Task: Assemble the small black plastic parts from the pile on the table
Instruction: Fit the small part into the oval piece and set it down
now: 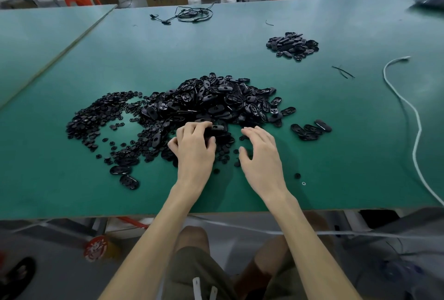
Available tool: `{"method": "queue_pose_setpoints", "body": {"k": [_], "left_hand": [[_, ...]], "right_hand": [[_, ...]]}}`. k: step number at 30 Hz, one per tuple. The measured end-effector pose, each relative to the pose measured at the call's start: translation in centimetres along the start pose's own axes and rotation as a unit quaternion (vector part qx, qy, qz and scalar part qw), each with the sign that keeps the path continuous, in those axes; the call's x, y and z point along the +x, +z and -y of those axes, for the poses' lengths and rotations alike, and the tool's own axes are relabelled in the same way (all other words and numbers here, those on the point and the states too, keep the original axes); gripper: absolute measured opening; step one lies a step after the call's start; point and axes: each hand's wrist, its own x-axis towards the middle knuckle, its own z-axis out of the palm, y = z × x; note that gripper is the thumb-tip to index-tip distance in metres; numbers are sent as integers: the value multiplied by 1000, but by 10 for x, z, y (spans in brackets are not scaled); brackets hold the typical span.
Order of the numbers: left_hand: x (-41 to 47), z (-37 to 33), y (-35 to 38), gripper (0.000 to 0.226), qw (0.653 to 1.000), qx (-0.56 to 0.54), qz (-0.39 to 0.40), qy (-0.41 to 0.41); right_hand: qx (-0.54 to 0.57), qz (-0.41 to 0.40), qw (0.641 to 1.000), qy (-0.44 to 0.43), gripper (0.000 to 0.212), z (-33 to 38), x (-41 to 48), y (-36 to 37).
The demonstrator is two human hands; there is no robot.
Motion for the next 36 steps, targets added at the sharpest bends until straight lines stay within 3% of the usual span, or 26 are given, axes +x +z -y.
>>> {"method": "queue_pose_setpoints", "body": {"k": [5, 9, 13, 17, 22, 26, 32, 36], "left_hand": [[-1, 0, 0, 28, 1000, -4, -14, 11], [-1, 1, 0, 23, 1000, -16, -7, 9], [-1, 1, -3, 19, 997, -74, -11, 14], [-4, -2, -7, 24, 990, -115, -10, 85], [-6, -3, -7, 28, 979, -157, 53, 119], [-5, -2, -6, 23, 982, -144, 54, 107], [-6, 1, -2, 17, 992, -34, 66, 97], [-6, 1, -2, 15, 993, -38, 65, 93]], "right_hand": [[-62, 41, 995, -63, 47, 2, -1, 3], [-82, 51, 993, -65, 47, 2, -1, 7], [-41, 28, 997, -59, 47, 2, -2, 4], [28, -7, 998, -51, 43, 4, -2, 2], [138, -71, 988, -2, 15, 4, -4, -4], [189, -105, 976, 35, 10, 4, -2, -5], [239, -132, 959, 80, 6, 3, -1, -7], [270, -125, 951, 80, 4, 3, -2, -7]]}}
